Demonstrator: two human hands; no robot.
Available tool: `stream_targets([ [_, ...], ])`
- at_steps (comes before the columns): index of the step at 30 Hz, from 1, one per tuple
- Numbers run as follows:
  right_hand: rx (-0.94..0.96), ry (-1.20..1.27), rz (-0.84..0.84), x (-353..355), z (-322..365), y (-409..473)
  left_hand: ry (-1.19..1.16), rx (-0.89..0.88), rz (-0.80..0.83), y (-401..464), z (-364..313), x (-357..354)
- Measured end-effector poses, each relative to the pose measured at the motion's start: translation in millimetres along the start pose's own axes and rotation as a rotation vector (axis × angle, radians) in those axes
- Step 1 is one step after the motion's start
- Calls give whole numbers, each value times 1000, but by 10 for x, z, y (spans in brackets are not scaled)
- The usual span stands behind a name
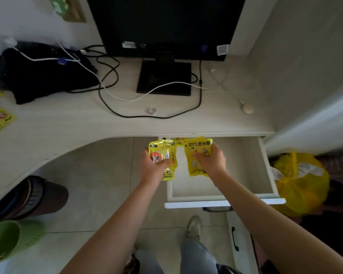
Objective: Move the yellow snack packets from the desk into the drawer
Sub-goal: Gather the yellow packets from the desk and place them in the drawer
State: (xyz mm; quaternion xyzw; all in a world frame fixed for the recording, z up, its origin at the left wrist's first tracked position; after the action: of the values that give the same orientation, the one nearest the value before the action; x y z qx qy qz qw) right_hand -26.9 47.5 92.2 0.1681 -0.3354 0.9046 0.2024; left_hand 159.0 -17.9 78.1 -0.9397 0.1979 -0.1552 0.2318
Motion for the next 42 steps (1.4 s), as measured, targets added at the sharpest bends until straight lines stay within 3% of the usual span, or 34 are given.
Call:
stream_targets([
  [9, -83, 73, 67, 466, -504, 535, -37, 140, -19, 398, 10, -762],
  [18, -254, 139, 148, 287, -1097, 1236, -15, 337, -17, 962, 514, -1123],
  [30, -262, 140, 242, -133, -1378, 2103, 138, 327, -49, 1676, 714, -1341],
  [34, -257, 268, 273, -172, -1313, 2136, 162, 253, -84, 1794, 705, -1316],
  [42, -169, -92, 266, 16, -1236, 1927, 362, 206, 29, 1644, 633, -1274],
])
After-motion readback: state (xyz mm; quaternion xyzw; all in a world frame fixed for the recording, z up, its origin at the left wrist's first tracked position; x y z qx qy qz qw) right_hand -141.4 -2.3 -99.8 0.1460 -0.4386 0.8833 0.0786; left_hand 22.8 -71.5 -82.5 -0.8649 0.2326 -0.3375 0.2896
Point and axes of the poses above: each hand's wrist, its own y-axis towards the middle knuckle, its own x-axis out of the back of the hand, z = x × y, the point moved 3 cm from there along y, towards the middle knuckle, and after that the axes turned 15 degrees about z, right-handed, at the moved point
